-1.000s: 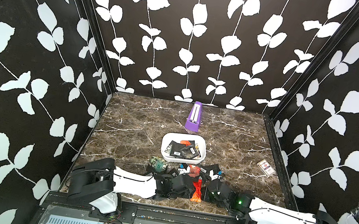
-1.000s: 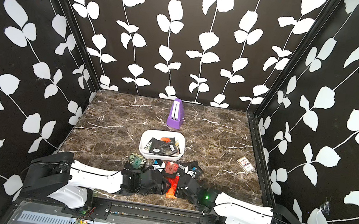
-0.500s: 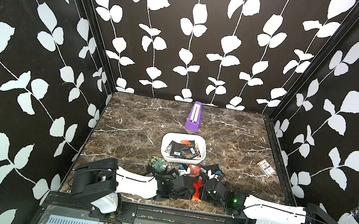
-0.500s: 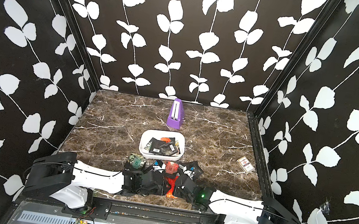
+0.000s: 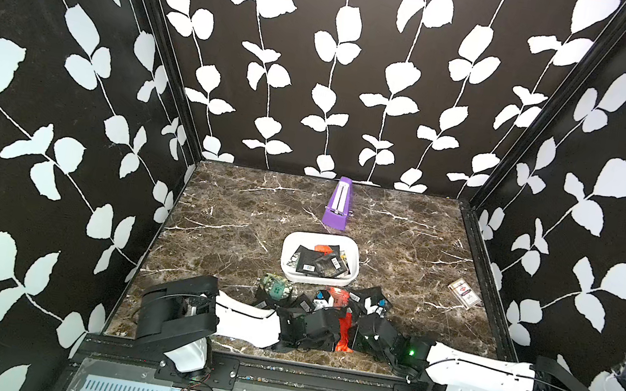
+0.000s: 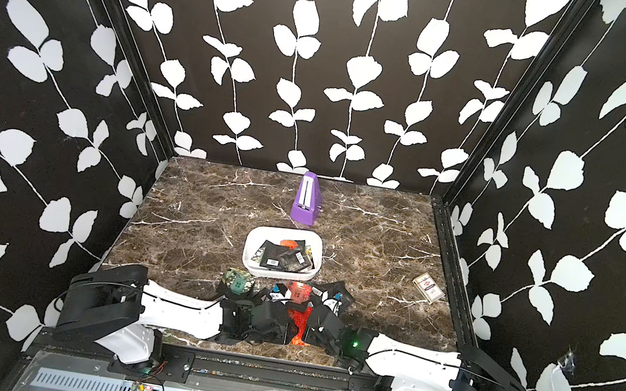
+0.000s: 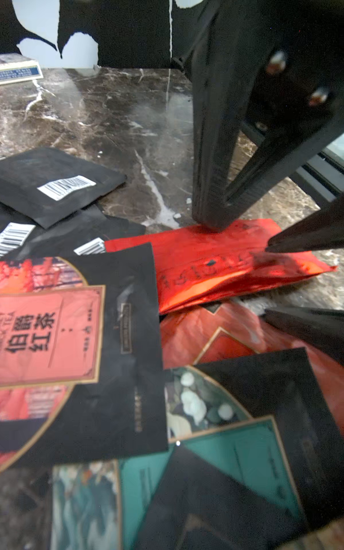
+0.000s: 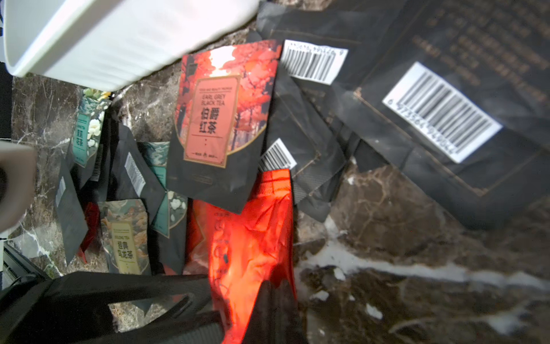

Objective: Put the tea bags into the storage box
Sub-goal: Pick up the tea bag from the center of the board.

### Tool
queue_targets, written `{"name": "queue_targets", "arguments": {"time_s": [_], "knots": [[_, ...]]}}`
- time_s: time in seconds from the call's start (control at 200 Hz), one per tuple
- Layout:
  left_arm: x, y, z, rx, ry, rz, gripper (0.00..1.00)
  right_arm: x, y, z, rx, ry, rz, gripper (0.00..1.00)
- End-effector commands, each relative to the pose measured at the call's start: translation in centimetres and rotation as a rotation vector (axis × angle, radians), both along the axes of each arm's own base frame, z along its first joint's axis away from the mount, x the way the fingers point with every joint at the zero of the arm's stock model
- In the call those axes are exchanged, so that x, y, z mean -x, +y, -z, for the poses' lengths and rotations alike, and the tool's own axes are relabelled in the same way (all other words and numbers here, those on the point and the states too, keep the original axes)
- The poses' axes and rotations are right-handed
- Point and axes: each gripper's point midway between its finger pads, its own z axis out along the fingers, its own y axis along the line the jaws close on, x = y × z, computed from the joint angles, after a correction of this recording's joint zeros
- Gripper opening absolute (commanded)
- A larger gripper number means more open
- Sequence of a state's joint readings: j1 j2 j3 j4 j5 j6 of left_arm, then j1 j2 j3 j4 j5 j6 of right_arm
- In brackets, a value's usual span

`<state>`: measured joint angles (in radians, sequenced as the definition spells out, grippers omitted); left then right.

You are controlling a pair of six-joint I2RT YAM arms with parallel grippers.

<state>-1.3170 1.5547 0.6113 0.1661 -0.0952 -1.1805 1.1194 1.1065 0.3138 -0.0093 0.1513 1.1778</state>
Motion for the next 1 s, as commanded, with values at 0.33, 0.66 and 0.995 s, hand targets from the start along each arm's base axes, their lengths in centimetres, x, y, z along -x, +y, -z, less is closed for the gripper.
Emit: {"name": "queue_targets", "arguments": {"time_s": [0.33, 0.66, 0.995], "knots": [[0.2, -0.7, 0.4, -0.020, 0.011, 0.010, 0.27, 0.4, -1.3, 1.3, 0.025, 0.000, 0.020, 0.00], [0.3, -1.1, 0.4, -0.023, 0.015, 0.022, 0.17, 0.4, -1.0, 1.6, 0.022, 0.005, 0.016, 0.00], [0.3, -1.5, -0.7, -0.027, 0.007, 0.044, 0.00, 0.2, -1.8, 1.1, 0.037, -0.019, 0.032, 0.00]]}}
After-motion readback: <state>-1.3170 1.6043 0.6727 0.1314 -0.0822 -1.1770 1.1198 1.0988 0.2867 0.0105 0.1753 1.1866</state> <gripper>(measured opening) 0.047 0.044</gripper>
